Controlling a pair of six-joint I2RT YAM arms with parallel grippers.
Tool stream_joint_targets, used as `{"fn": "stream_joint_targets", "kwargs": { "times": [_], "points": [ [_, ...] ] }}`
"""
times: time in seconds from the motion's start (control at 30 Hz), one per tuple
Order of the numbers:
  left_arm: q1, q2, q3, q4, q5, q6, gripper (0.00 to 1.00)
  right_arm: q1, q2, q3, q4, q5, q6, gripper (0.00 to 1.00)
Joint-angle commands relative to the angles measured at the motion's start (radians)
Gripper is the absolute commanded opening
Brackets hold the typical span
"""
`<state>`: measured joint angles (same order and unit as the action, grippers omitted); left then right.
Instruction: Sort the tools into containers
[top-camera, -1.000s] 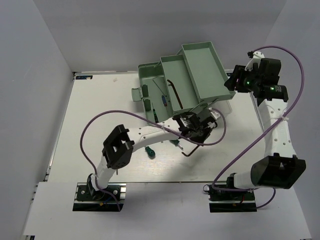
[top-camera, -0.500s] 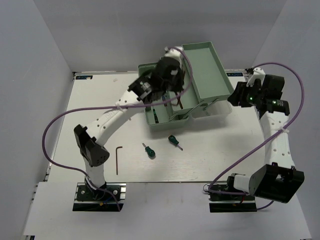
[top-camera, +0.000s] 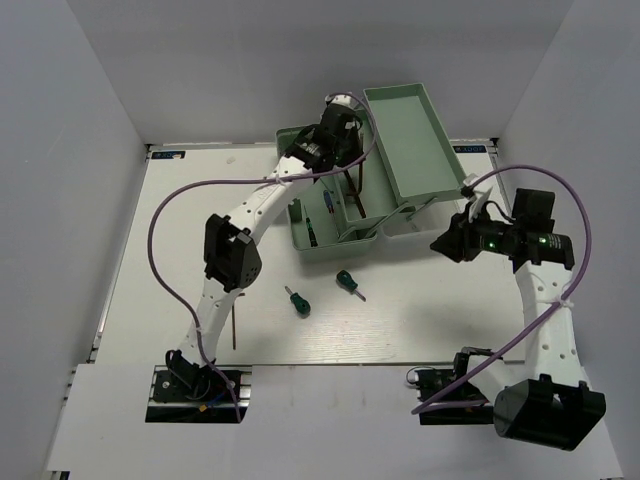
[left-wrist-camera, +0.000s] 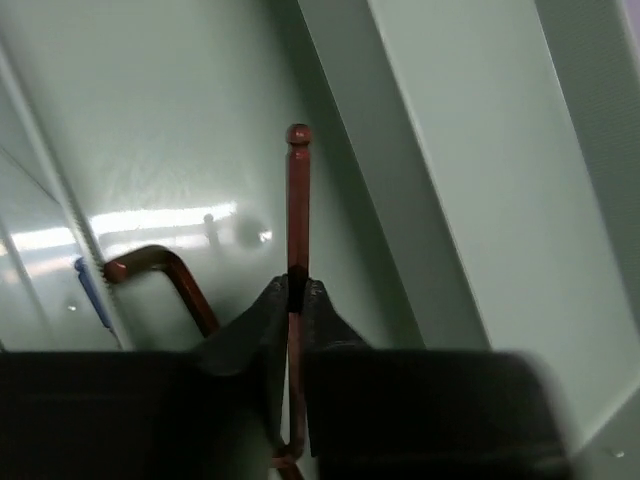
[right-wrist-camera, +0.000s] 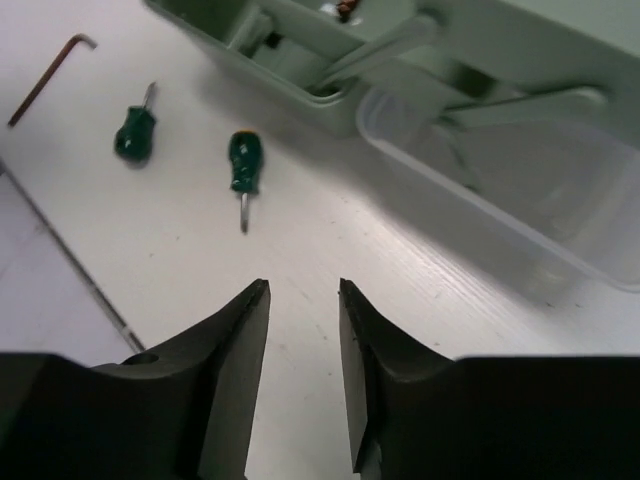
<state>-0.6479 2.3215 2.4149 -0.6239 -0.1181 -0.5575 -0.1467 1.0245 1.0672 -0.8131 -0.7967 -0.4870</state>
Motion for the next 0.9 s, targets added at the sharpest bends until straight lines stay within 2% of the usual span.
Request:
{"fn": "stream_joint_targets", "kwargs": {
  "times": [0.0, 0.1, 0.2, 0.27, 0.33, 0.37, 0.4, 0.43, 0.47, 0.5, 0.53, 0.57, 0.63, 0.7, 0.73, 0.8, 0.83, 0.87],
  "points": [
    [0.004, -0.07, 0.019, 0.047, 0.073, -0.025, 0.25, 0.025, 0.0, -0.019, -0.115, -0.145, -0.14, 0.41],
    [0.004, -0.096, 0.01, 0.056, 0.084, -0.007, 0.58, 0.065, -0.007, -0.03, -0.112, -0.164, -0.137, 0.46],
    [0.004, -0.171, -0.002, 0.03, 0.06, 0.04, 0.62, 0.117, -0.001, -0.041, -0.074, -0.145, -0.104, 0.46],
    [0.004, -0.281, -0.042, -0.029, 0.02, 0.071, 0.62, 0.14, 0.0, -0.053, -0.031, -0.119, -0.09, 0.46],
    [0.004, -0.39, -0.185, -0.089, -0.079, 0.08, 0.62, 0.177, -0.001, -0.062, 0.012, -0.086, -0.042, 0.46],
    [0.004, -0.451, -0.259, -0.15, -0.118, 0.08, 0.57, 0.186, 0.002, -0.068, 0.055, -0.061, -0.026, 0.44],
    [0.004, -0.596, -0.443, -0.175, -0.193, 0.064, 0.49, 0.202, 0.005, -0.073, 0.077, -0.046, 0.016, 0.41],
    [0.013, -0.673, -0.549, -0.194, -0.221, 0.021, 0.33, 0.217, 0.014, -0.07, 0.141, -0.02, 0.063, 0.35],
    [0.013, -0.747, -0.648, -0.238, -0.244, -0.01, 0.26, 0.226, 0.028, -0.064, 0.158, 0.02, 0.115, 0.25],
    [0.013, -0.814, -0.824, -0.269, -0.273, -0.04, 0.19, 0.243, 0.051, -0.055, 0.173, 0.045, 0.146, 0.0],
    [0.023, -0.931, -0.903, -0.305, -0.284, -0.115, 0.1, 0.263, 0.066, -0.044, 0.193, 0.071, 0.198, 0.0],
    [0.024, -0.983, -1.045, -0.363, -0.284, -0.148, 0.08, 0.274, 0.101, 0.009, 0.184, 0.112, 0.232, 0.0],
    [0.024, -1.116, -1.163, -0.424, -0.284, -0.267, 0.08, 0.314, 0.149, 0.043, 0.148, 0.145, 0.267, 0.0],
    [0.024, -1.183, -1.296, -0.465, -0.268, -0.321, 0.16, 0.334, 0.193, 0.092, 0.131, 0.178, 0.266, 0.0],
    [0.024, -1.206, -1.332, -0.476, -0.256, -0.346, 0.36, 0.378, 0.2, 0.099, 0.117, 0.21, 0.249, 0.11],
    [0.024, -1.22, -1.419, -0.49, -0.245, -0.381, 0.47, 0.413, 0.216, 0.088, 0.108, 0.267, 0.226, 0.21],
    [0.024, -1.22, -1.444, -0.49, -0.245, -0.381, 0.5, 0.439, 0.226, 0.086, 0.092, 0.289, 0.209, 0.32],
    [0.024, -1.22, -1.489, -0.481, -0.226, -0.381, 0.54, 0.467, 0.239, 0.086, 0.078, 0.306, 0.188, 0.34]
  ]
}}
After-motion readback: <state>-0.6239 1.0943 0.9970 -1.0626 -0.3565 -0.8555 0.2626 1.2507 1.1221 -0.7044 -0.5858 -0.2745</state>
